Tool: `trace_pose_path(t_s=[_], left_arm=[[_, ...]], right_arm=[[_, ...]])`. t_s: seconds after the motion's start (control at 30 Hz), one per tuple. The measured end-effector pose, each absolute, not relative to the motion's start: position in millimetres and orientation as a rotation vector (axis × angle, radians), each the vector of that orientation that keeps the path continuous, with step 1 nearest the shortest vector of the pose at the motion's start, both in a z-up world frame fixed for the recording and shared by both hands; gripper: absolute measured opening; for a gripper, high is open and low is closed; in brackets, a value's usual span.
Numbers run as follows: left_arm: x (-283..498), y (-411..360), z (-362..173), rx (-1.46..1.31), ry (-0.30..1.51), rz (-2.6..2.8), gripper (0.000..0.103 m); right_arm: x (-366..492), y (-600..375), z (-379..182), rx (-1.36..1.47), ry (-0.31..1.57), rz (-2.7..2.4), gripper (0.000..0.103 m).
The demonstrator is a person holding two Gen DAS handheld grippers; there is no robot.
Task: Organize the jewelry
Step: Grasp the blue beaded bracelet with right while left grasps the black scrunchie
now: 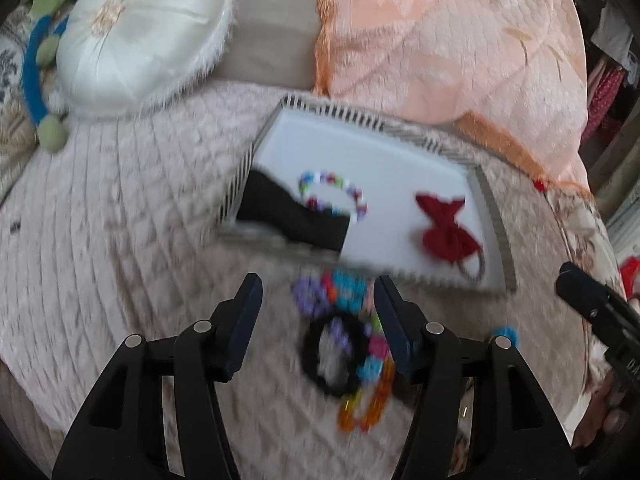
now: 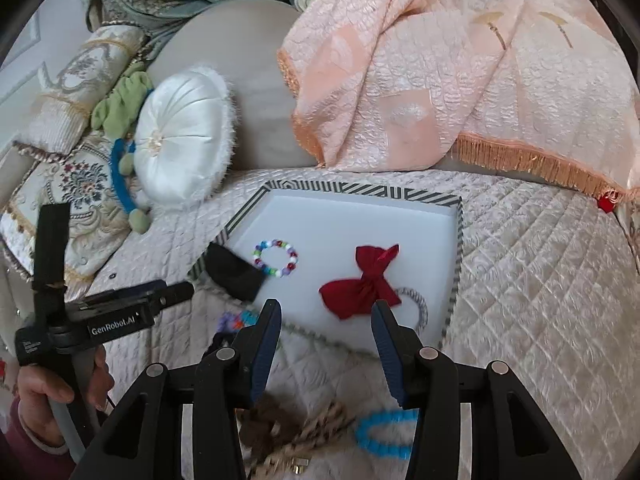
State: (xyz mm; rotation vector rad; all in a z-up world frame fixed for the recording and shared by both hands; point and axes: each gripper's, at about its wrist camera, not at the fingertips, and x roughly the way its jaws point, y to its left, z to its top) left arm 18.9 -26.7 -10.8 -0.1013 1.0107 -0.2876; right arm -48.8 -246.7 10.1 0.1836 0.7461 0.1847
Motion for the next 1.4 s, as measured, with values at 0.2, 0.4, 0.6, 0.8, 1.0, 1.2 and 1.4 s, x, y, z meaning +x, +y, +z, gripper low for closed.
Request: trace_pose_path(t_s=[0.2,0.4,0.6,0.8,1.0,1.2,1.4], left_arm=[[-7.0,-10.0,-25.2,-0.114,1.035,-0.298,0.058],[-3.5,0.7,-46.0,-0.179,1.100,-0.292,0.058],[-0.6,-6.5,-56.8,-0.171,1.120,-0.278,0.058],[4.1,-11.3,-63.3,-0.163,1.136,-0.272,0.058],[9.8,-17.1,-69.4,-0.145,1.152,-0.273,0.058],[11.1,-24.8,-76.2,-0.103,1.162,-0.258,0.058],[13.7,-29.5,-81.4,-0.072,1.153,-0.237,0.058]], right_arm=[[-88.6,-252.2,-4.1,0.160,0.785,0.163,0.045],[-100.3,-279.2,-27.9,0.202,0.852,0.074,0.045],[-97.4,-299.3,-52.5,0.235,0.909,-0.013,0.045],[-88.1,-307.4,-65.7,0.255,0.952,-0.040,0.045],[-80.2,-307.8,-73.9,0.256,0.972,-0.044,0.045],[-73.3,-308.7,-82.4,0.234,1.001,-0.068,0.045],[-70.2,-304.5,-91.1,0.192,1.025,-0.071,0.045]])
